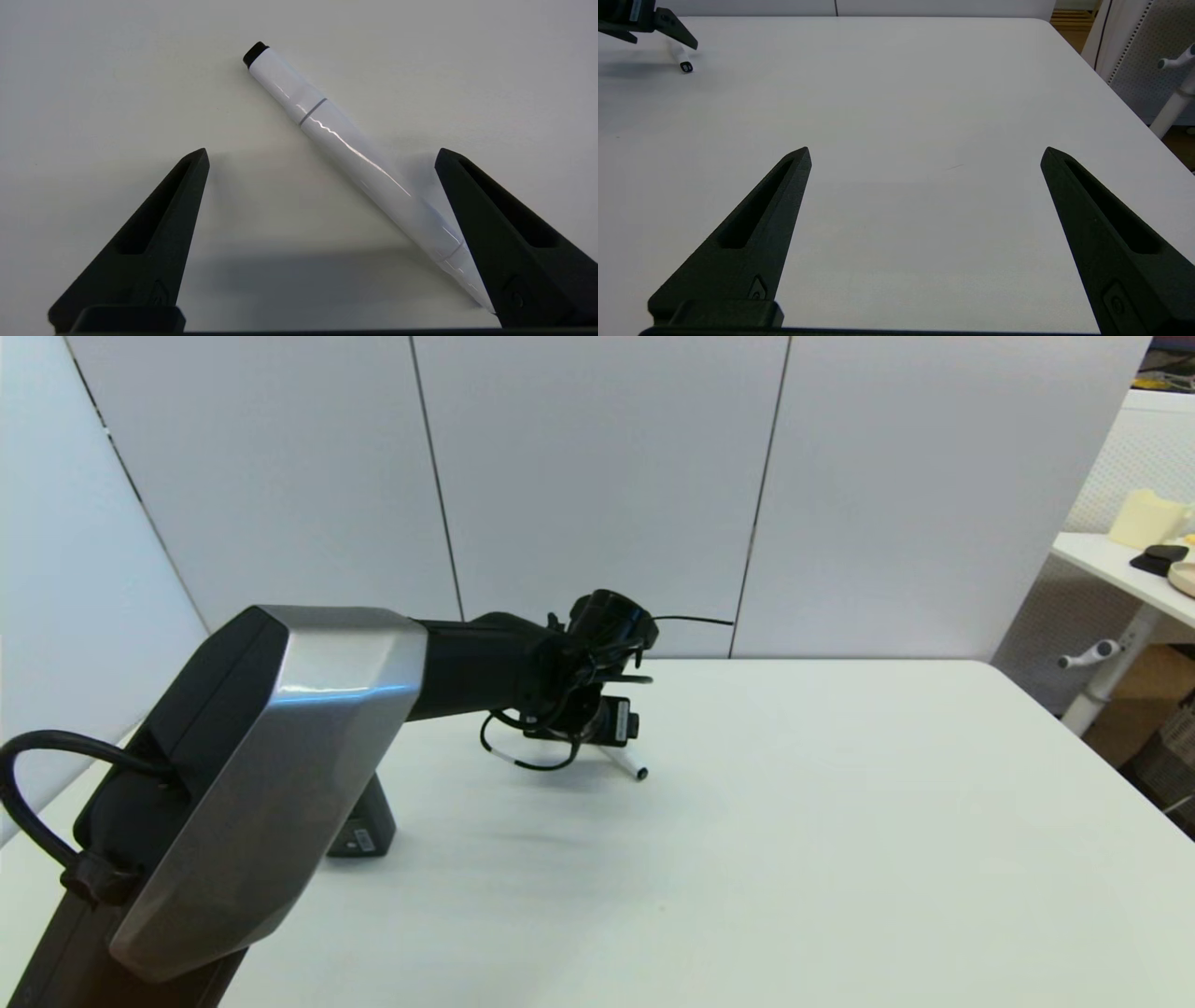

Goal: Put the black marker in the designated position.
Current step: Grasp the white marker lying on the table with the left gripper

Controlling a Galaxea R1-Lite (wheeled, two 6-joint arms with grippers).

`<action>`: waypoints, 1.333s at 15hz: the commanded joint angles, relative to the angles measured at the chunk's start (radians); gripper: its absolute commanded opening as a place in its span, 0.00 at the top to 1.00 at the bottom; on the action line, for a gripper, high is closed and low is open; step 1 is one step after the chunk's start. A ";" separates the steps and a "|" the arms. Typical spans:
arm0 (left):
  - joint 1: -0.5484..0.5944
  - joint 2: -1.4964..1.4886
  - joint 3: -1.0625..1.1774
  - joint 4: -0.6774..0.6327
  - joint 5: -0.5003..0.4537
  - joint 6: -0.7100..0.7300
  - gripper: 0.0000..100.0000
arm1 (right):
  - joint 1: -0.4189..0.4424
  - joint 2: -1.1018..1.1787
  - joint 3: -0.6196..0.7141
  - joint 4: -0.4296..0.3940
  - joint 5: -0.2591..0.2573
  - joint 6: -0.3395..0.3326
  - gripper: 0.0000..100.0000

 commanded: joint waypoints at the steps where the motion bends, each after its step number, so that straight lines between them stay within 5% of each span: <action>1: -0.001 0.005 0.000 0.004 0.003 -0.002 0.00 | 0.000 0.001 0.000 0.000 0.000 0.000 0.00; 20: -0.004 0.017 0.000 -0.007 0.024 -0.005 0.00 | 0.000 0.001 0.000 0.000 0.000 0.000 0.00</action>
